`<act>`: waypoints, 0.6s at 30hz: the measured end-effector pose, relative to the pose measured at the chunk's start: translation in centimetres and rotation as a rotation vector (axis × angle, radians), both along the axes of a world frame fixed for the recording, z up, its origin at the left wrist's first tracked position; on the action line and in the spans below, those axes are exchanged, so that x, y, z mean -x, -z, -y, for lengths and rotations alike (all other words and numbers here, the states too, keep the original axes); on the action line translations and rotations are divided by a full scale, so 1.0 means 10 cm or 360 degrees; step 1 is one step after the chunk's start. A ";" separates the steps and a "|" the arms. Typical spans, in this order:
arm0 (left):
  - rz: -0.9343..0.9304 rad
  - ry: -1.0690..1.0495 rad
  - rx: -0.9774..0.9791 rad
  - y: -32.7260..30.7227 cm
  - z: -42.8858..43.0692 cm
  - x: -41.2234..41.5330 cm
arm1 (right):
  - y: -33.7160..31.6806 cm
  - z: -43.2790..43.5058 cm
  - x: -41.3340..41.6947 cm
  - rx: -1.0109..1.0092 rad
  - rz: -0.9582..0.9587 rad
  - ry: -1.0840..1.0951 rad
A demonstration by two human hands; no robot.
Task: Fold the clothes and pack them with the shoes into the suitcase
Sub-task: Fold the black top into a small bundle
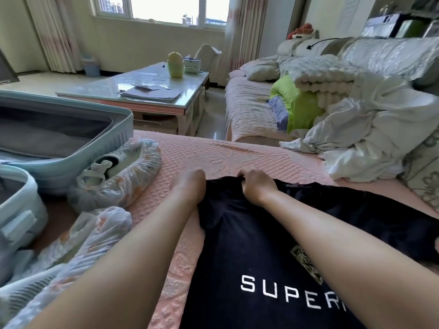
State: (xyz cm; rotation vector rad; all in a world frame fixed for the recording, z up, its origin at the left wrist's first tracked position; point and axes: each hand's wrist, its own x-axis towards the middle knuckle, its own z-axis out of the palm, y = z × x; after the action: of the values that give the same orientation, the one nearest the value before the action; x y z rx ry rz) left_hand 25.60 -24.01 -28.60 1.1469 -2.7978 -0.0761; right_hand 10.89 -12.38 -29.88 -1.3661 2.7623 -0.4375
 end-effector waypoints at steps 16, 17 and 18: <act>0.0288 0.0488 -0.0210 0.31 -0.30 0.02 | 0.21 -0.59 0.08 -0.0111 -0.0113 0.0051; 0.0298 0.0472 -0.0214 0.33 -0.29 0.02 | 0.22 -0.70 0.19 -0.0286 -0.0035 0.0095; 0.0308 0.0456 -0.0233 0.32 -0.28 0.01 | 0.21 -0.79 0.29 -0.0412 0.0021 0.0127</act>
State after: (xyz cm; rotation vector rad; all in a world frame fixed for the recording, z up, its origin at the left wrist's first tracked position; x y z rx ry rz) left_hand 25.48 -21.18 -31.79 0.8084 -3.1585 -0.2086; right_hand 8.01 -4.46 -31.96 -1.1929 2.7498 -0.0847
